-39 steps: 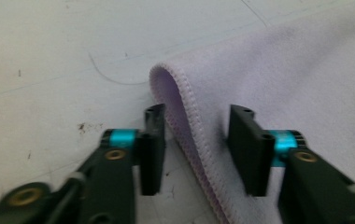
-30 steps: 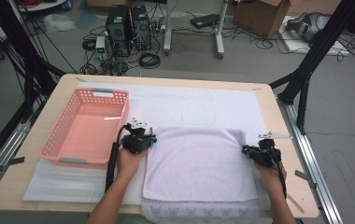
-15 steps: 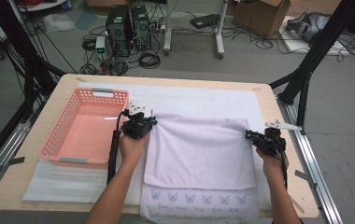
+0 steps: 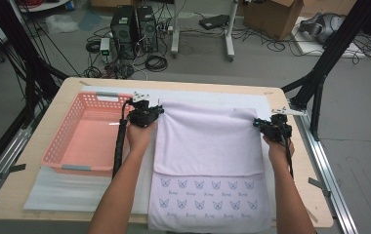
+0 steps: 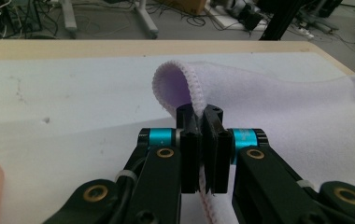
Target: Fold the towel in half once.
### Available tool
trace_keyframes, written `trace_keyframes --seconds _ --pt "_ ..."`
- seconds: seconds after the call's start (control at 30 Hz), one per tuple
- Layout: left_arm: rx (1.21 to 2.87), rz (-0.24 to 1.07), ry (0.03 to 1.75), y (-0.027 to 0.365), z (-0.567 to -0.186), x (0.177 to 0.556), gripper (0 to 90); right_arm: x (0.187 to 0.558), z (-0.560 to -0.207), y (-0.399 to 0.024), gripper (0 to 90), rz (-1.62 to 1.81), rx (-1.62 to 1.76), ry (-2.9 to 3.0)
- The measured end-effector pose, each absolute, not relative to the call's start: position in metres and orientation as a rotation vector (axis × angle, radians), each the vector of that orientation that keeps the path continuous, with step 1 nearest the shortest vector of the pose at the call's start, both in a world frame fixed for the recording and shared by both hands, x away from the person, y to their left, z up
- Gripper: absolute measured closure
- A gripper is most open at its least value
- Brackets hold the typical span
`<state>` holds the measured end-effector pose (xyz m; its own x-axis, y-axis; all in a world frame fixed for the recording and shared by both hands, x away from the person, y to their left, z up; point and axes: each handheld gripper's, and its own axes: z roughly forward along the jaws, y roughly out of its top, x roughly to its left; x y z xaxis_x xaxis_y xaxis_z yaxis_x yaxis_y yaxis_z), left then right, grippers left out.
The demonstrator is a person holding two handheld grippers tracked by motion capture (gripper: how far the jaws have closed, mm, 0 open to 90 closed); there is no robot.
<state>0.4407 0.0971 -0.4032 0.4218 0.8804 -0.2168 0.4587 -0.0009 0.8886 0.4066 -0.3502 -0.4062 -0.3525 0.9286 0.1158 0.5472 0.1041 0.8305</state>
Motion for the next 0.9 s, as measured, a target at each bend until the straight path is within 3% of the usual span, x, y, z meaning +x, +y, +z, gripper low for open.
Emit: trace_keyframes --seconds 0.23,0.27,0.33,0.43,0.63,0.9 --pt "1.643 0.475 1.193 0.096 -0.411 0.448 84.3 0.416 -0.411 -0.350 83.7 1.167 1.438 1.927" --pt "1.646 0.470 1.190 0.095 -0.411 0.447 81.0 0.416 -0.412 -0.349 81.2 1.167 1.452 1.924" --pt "1.634 0.444 1.208 0.094 -0.412 0.447 60.6 0.416 -0.413 -0.350 76.5 1.162 1.456 1.928" --pt "1.638 0.449 1.212 0.096 -0.412 0.443 50.3 0.414 -0.411 -0.352 70.3 1.176 1.471 1.917" --pt "1.711 0.396 1.142 0.090 -0.409 0.435 44.1 0.407 -0.406 -0.353 63.2 1.189 1.466 1.949" --pt "1.661 0.390 1.081 0.091 -0.409 0.413 45.0 0.392 -0.396 -0.355 53.9 1.202 1.437 2.002"
